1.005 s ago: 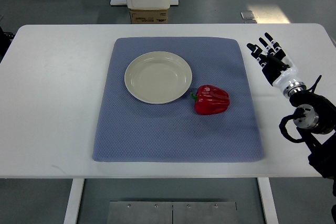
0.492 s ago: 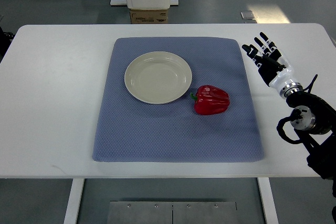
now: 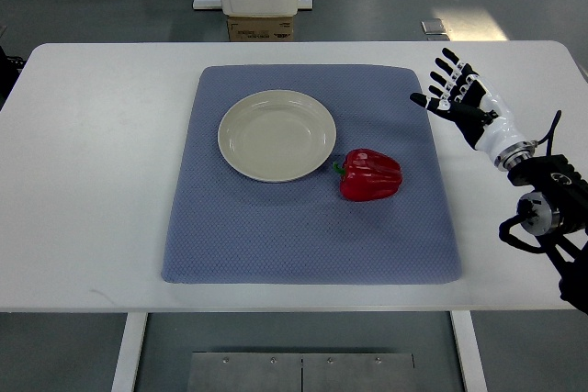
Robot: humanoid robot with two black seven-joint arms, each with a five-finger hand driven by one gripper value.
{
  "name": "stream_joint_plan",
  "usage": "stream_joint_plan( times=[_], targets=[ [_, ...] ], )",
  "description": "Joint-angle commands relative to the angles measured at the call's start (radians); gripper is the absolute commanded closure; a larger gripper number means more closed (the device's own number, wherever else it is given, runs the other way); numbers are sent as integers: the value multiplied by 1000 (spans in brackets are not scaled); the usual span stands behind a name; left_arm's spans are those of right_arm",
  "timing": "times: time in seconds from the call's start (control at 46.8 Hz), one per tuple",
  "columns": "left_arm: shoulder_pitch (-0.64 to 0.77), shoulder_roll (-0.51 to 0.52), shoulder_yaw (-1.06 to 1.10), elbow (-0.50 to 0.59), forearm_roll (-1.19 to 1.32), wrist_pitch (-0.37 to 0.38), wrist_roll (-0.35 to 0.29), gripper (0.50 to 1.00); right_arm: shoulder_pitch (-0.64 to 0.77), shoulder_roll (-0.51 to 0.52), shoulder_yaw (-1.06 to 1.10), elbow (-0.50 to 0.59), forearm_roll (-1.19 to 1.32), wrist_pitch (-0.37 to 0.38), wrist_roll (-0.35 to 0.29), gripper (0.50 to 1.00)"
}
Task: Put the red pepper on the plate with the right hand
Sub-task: 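Reach the right hand toward the red bell pepper beside the plate, then close the right hand fingers around the red bell pepper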
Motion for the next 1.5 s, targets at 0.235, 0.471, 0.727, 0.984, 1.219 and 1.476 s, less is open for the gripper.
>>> stream_joint_plan(
  times=[0.235,0.471,0.727,0.984,1.219,1.476],
  targets=[
    [0,0,0,0,0,0,0,500,92,-117,-255,40,-85,-3,121,500],
    [0,0,0,0,0,0,0,500,172,-163,-402,40,-136,-3,148,500],
    [0,0,0,0,0,0,0,500,216,-165,-513,42,-175,-8,175,500],
    [0,0,0,0,0,0,0,500,233,-165,-548,46,-219,-9,187,500],
    [0,0,0,0,0,0,0,500,282,-179,-643,49,-242,-11,217,500],
    [0,0,0,0,0,0,0,500,319,-183,-724,49,-266,-15,256,505]
  ],
)
